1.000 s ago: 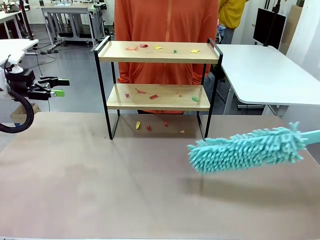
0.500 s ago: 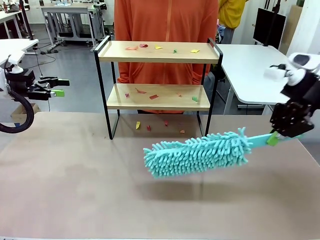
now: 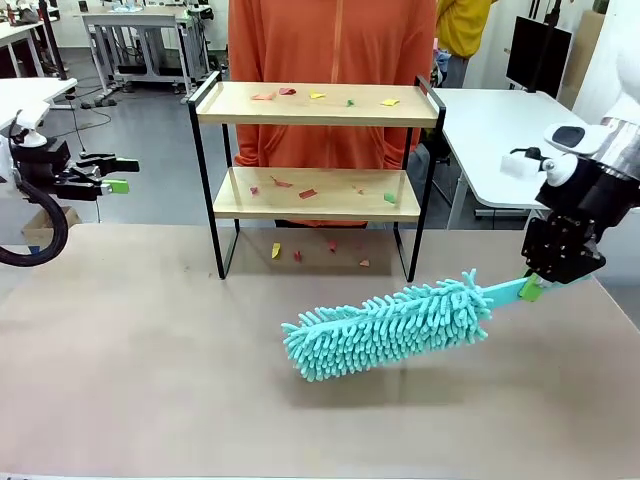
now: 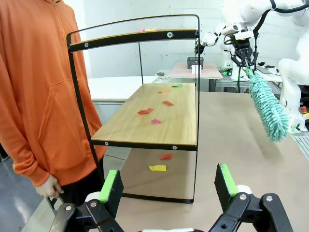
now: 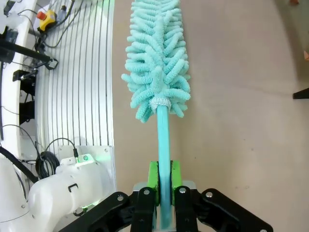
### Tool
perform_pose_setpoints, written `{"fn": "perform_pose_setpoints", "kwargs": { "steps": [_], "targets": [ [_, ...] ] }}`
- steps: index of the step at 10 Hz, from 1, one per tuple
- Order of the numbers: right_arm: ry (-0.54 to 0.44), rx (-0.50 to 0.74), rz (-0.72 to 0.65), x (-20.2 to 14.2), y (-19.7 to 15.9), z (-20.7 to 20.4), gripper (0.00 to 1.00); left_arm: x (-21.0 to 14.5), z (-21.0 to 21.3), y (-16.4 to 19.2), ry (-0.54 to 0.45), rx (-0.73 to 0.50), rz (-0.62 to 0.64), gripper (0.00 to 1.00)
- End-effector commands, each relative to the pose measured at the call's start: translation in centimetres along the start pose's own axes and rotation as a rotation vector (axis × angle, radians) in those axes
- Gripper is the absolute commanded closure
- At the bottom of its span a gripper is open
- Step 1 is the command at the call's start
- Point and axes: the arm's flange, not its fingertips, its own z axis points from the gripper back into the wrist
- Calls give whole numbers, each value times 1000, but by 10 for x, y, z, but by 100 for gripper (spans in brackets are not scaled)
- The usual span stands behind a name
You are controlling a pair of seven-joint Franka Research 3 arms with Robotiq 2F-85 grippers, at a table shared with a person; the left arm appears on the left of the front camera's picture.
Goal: Clean the shelf.
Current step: Clean the specific section of the Shelf indicated by the human with the Duster.
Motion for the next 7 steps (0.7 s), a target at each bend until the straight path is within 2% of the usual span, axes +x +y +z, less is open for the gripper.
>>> {"fn": "perform_pose_setpoints", "kwargs": {
  "steps": [1,7],
  "targets": [
    [-15,-7,-1,0,4,3,87,3,1,-1,4,-1,-7,0],
    [-15,-7,-1,0,4,3,87,3,1,-1,4,-1,-7,0]
  ]
}}
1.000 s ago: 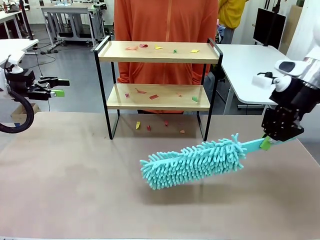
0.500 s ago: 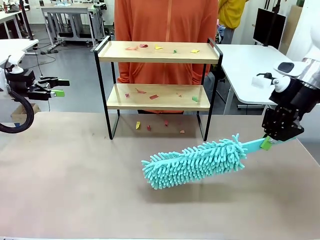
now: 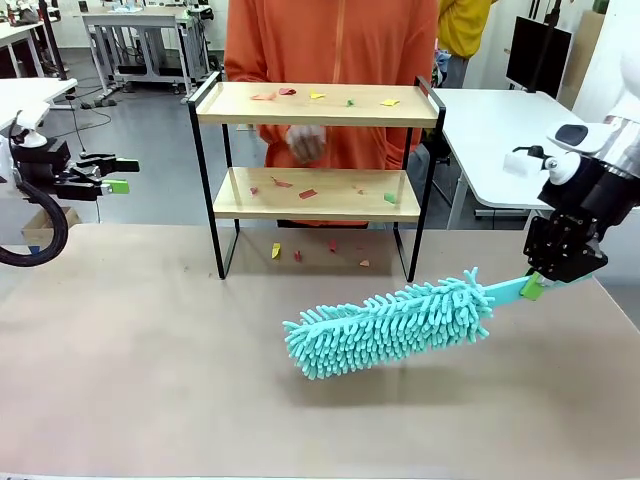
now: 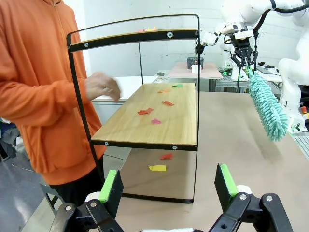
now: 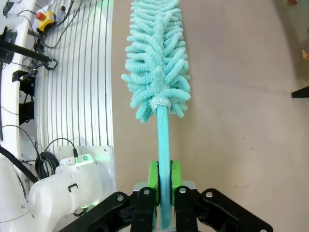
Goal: Clean the shelf.
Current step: Clean the specific section of the Shelf indicated by the human with the Duster.
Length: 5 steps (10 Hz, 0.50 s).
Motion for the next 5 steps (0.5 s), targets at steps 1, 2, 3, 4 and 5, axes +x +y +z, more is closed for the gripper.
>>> {"fn": "perform_pose_setpoints", "kwargs": {
  "steps": [1,2,3,4,5],
  "targets": [
    [-14,-3,0,1,4,1,87,3,1,-1,4,-1,-7,0],
    [-14,-3,0,1,4,1,87,3,1,-1,4,-1,-7,0],
    [-14,-3,0,1,4,1,87,3,1,-1,4,-1,-7,0],
    [-14,-3,0,1,4,1,87,3,1,-1,4,-1,-7,0],
    [-14,-3,0,1,4,1,87,3,1,-1,4,-1,-7,0]
  ]
}}
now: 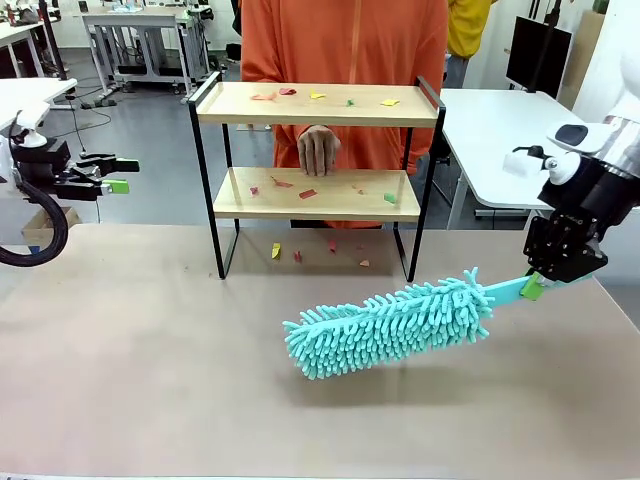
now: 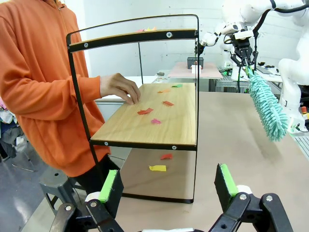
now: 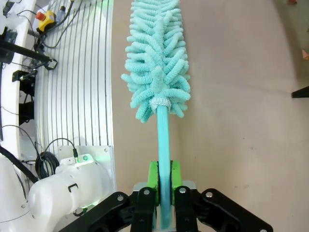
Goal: Clean the shelf.
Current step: Clean the specific section of the Shelf indicated by the human with the Duster.
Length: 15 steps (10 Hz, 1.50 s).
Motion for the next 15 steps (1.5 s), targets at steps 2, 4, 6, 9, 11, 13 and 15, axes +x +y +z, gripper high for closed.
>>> {"fn": "perform_pose_setpoints", "kwargs": {
  "steps": [2,4,6,9,11,13,15],
  "targets": [
    [-14,-3,0,1,4,1,87,3,1,-1,4,-1,-7,0],
    [-14,-3,0,1,4,1,87,3,1,-1,4,-1,-7,0],
    [-14,-3,0,1,4,1,87,3,1,-1,4,-1,-7,0],
    [-167,-69,-96,49,-4,4,87,3,1,-1,4,-1,-7,0],
    [-219,-167,-190,100,4,-1,87,3,1,-1,4,-1,-7,0],
    [-309,-209,-332,145,21,-12,87,3,1,-1,4,-1,-7,0],
    [-352,-289,-414,171,32,-27,87,3,1,-1,4,-1,-7,0]
  ]
}}
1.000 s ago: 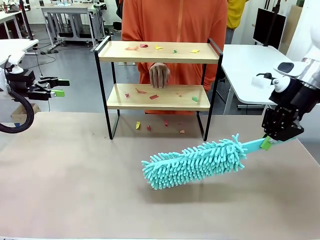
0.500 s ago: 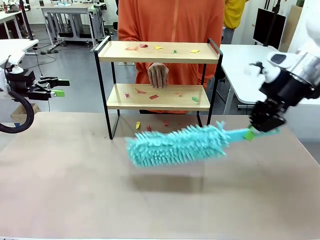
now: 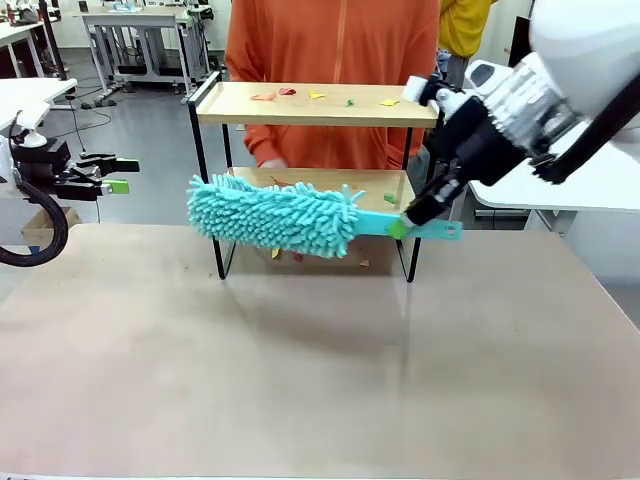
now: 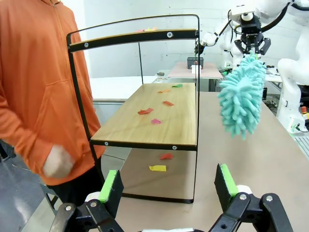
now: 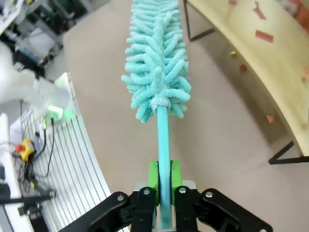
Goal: Clean the shelf.
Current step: Clean the specific section of the Shelf indicated by the human with the Duster.
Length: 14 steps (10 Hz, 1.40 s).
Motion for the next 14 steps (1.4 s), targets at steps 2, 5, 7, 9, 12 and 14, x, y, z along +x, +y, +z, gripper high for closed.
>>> {"fn": "perform_pose_setpoints", "kwargs": {
  "steps": [2,5,7,9,12,14],
  "targets": [
    [0,0,0,0,0,0,87,3,1,-1,4,0,-7,0],
    [-7,-10,-16,2,8,-7,87,3,1,-1,4,0,-7,0],
    [65,-128,-52,6,48,-10,87,3,1,-1,4,0,-7,0],
    [64,-150,-87,6,68,-2,87,3,1,-1,4,0,-7,0],
    [49,-217,-164,17,87,6,87,3,1,-1,4,0,-7,0],
    [73,-267,-257,24,91,8,87,3,1,-1,4,0,-7,0]
  ]
}}
